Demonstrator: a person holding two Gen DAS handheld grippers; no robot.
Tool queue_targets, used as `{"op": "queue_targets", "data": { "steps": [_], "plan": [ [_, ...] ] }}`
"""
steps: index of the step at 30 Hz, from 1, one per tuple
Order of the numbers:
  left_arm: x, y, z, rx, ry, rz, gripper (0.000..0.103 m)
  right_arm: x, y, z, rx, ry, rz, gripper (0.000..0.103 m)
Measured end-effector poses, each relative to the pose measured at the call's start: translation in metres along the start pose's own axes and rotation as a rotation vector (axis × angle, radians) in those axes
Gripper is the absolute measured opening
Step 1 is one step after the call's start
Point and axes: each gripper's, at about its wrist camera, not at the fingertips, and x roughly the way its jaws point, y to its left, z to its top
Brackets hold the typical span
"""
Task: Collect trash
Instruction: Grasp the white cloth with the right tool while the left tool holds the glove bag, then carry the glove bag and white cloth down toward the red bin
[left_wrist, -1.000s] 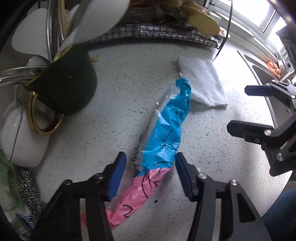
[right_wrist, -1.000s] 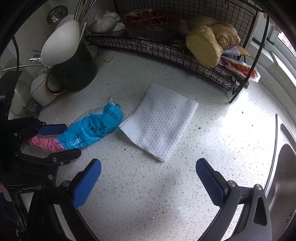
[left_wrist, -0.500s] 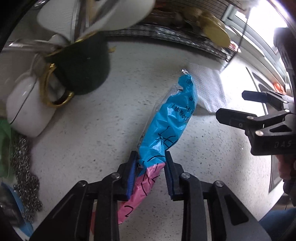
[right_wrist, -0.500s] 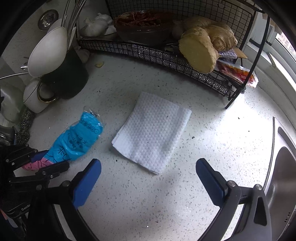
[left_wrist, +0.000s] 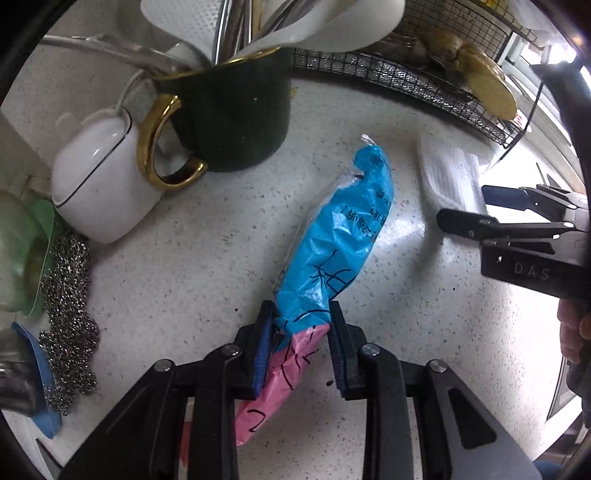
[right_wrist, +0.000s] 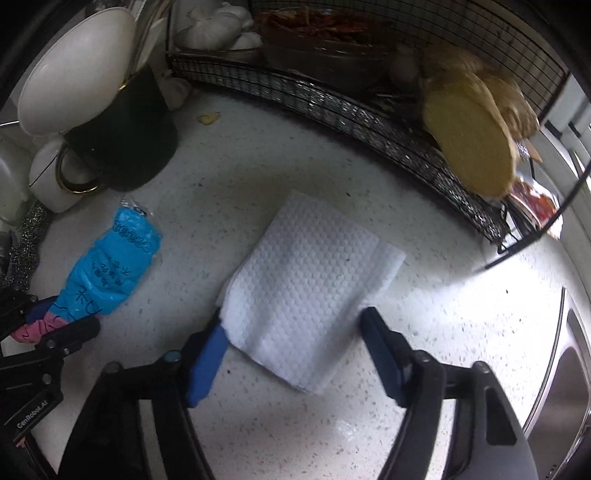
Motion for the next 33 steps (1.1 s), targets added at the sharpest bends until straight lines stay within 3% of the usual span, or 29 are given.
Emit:
{"op": "queue_targets", "data": {
  "steps": [2, 4, 13, 22, 27, 33],
  "plan": [
    [-0.001, 0.0, -0.001, -0.006, -0.001, -0.001, 0.026, -0.001, 0.002, 0.002, -0.015, -0.008, 0.008, 0.027],
    [0.001, -0.002, -0.002, -0.012, -0.002, -0.005, 0.026, -0.001, 0.006, 0.005, -0.023, 0.001, 0.015, 0.01],
    [-0.011, -0.007, -0.02, -0.013, -0.013, -0.021, 0.026, -0.031, 0.011, -0.01, -0.043, -0.029, 0.036, 0.008],
    [-0.047, -0.023, -0.033, -0.004, -0.05, -0.007, 0.026, -0.076, 0.019, -0.034, -0.049, -0.084, 0.053, 0.008],
    [-0.071, -0.035, -0.048, -0.013, -0.071, 0.006, 0.026, -0.112, 0.015, -0.072, -0.048, -0.121, 0.067, 0.008],
    [-0.106, -0.083, -0.083, -0.049, -0.101, 0.054, 0.026, -0.152, 0.014, -0.135, -0.08, -0.151, 0.091, 0.008]
  ]
}}
